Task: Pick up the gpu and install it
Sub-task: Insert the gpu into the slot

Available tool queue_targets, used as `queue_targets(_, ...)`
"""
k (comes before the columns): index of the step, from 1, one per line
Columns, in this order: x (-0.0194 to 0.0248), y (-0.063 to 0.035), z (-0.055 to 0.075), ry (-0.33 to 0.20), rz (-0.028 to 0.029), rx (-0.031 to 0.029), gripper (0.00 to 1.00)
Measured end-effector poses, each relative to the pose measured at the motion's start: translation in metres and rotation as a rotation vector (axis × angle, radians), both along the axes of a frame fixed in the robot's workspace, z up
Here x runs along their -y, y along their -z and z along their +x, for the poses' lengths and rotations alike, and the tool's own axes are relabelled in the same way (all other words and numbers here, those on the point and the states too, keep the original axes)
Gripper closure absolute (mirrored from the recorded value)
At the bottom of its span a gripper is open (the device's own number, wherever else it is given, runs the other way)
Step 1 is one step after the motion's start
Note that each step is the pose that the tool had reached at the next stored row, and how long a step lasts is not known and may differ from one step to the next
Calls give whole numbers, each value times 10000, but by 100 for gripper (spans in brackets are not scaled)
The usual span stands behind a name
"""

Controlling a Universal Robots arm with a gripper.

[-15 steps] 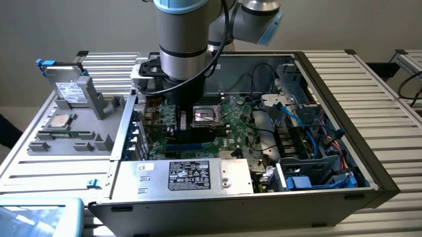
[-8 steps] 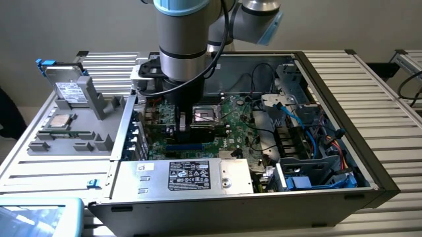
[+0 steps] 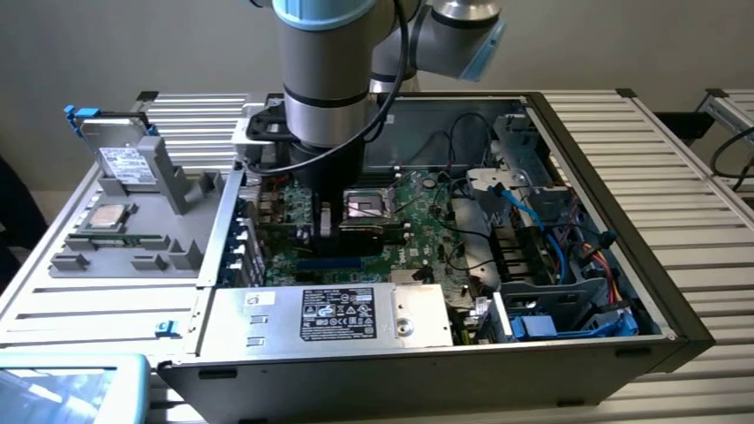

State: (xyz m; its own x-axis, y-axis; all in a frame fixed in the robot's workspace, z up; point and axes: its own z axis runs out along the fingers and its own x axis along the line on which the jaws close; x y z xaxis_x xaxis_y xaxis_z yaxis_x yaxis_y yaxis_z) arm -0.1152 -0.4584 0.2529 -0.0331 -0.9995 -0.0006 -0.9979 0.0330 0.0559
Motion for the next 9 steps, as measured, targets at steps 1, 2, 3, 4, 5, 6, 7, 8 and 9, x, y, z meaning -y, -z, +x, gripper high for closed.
queue_targets(1, 5, 0, 0, 0, 3, 0, 72)
queue_targets(2, 6, 1, 0, 1, 4, 0, 72)
queue_targets(3, 8, 0, 0, 1, 4, 0, 72)
queue_targets(4, 14, 1, 0, -1, 9, -1, 72)
queue_targets(5, 20, 1, 1, -1, 15, 0, 72)
queue_targets(6, 20, 1, 1, 0, 16, 0, 72)
queue_targets(7, 20, 1, 2, 1, 15, -1, 72)
queue_targets(8, 20, 1, 2, 1, 16, -1, 72)
queue_targets(9, 25, 1, 6, 0, 17, -1, 72)
